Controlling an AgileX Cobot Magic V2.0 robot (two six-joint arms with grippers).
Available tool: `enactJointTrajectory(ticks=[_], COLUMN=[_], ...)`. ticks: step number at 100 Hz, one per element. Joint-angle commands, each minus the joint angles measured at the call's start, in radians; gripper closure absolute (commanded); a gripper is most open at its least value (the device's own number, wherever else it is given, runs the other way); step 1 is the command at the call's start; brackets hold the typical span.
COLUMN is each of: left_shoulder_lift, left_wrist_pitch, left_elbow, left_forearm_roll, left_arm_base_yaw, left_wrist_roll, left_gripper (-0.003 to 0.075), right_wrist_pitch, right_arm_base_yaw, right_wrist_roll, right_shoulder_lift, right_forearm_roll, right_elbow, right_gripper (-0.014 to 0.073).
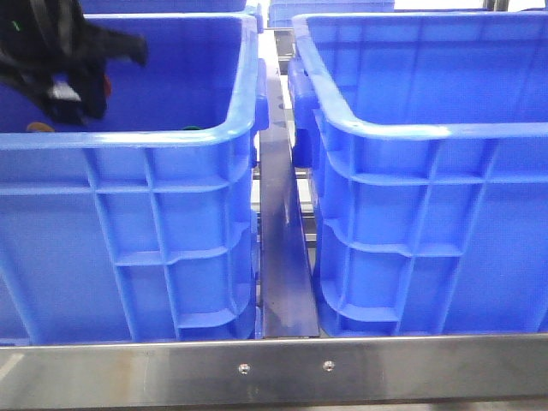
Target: Pick red and yellow buttons and place in box
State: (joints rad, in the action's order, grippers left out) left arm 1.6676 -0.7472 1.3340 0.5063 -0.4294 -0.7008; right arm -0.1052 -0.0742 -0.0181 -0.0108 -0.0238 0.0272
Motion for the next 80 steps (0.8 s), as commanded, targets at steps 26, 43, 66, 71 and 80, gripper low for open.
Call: enactJointTrajectory(ticks=[26, 43, 66, 71, 80], left_shoulder_lift=[-0.279, -0.344, -0.354, -0.353, -0.353], left_wrist_pitch=[-0.009, -0.009, -0.009, -0.009, -0.007], left_elbow=[0.016, 0.016, 0.016, 0.016, 0.016], left_forearm_roll=[0.013, 0.007, 0.007, 0.007, 0.007], left_arm_base_yaw=[-0.21, -0.397, -0.622, -0.648, -0.674], left_wrist_roll=[0.116, 0.168, 0.23, 0.233, 0.233], left_gripper=[0.0739, 0.0739, 0.0739, 0.0739, 0.0739], right_wrist_pitch=[-0.076, -0.077, -0.079, -0.096, -0.148], right_arm_base_yaw=[-0.001, -0.001, -0.001, -0.001, -0.001], right_wrist_roll=[0.004, 0.004, 0.004, 0.004, 0.004], right_shoulder_lift=[-0.023, -0.023, -0.023, -0.023, -0.023], right_forearm_roll=[0.01, 0.01, 0.01, 0.01, 0.01], right_elbow=[-0.011, -0.011, -0.011, -0.011, -0.011], right_gripper=[0.0661, 0.0661, 0.0661, 0.0661, 0.0661])
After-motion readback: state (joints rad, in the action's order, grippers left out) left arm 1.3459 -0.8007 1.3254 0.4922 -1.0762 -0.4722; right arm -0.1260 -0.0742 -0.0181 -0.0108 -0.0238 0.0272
